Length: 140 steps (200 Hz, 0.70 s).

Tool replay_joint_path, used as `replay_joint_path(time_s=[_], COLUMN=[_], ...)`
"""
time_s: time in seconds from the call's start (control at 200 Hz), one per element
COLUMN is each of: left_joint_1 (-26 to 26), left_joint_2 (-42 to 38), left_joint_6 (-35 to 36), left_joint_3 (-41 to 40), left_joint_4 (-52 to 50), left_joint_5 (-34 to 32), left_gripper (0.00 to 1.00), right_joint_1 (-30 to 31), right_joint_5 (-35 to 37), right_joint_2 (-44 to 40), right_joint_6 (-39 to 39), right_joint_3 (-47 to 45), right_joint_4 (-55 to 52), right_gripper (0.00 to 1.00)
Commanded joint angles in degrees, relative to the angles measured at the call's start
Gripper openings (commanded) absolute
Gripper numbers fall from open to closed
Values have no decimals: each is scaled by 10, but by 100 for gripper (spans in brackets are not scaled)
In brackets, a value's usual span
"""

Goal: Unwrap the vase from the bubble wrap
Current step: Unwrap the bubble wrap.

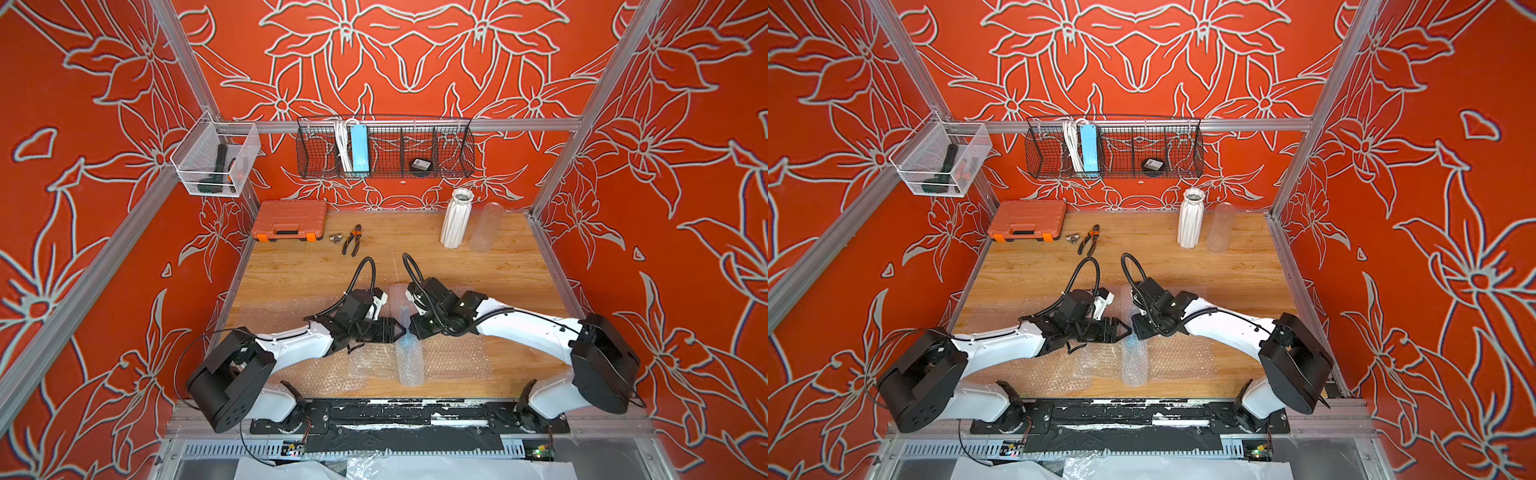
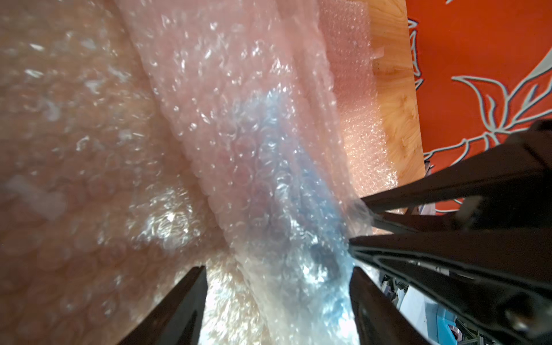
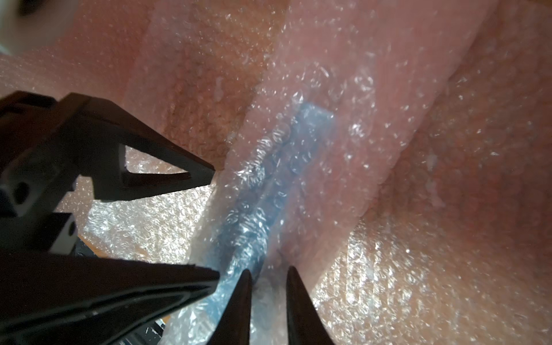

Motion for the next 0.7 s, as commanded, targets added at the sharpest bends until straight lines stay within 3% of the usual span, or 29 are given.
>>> replay_joint_path(time_s=[0.0, 0.235, 0.696], left_joint_1=[-4, -9, -20], left_joint_2=[16, 29, 30], left_joint_6=[-6, -11, -25], left_joint_3=[-2, -3, -16], left_joint_4=[27, 28, 20], left_joint_5=[14, -14, -70], left_gripper=[71, 64, 58], right_joint_1=[2, 2, 3], right_joint_5=[19, 14, 41], right_joint_2=[-11, -12, -43], right_joint_6=[6, -4, -11], right_joint_3=[-15, -17, -33], right_joint_4=[-10, -27, -55], right_gripper=[24, 40, 39])
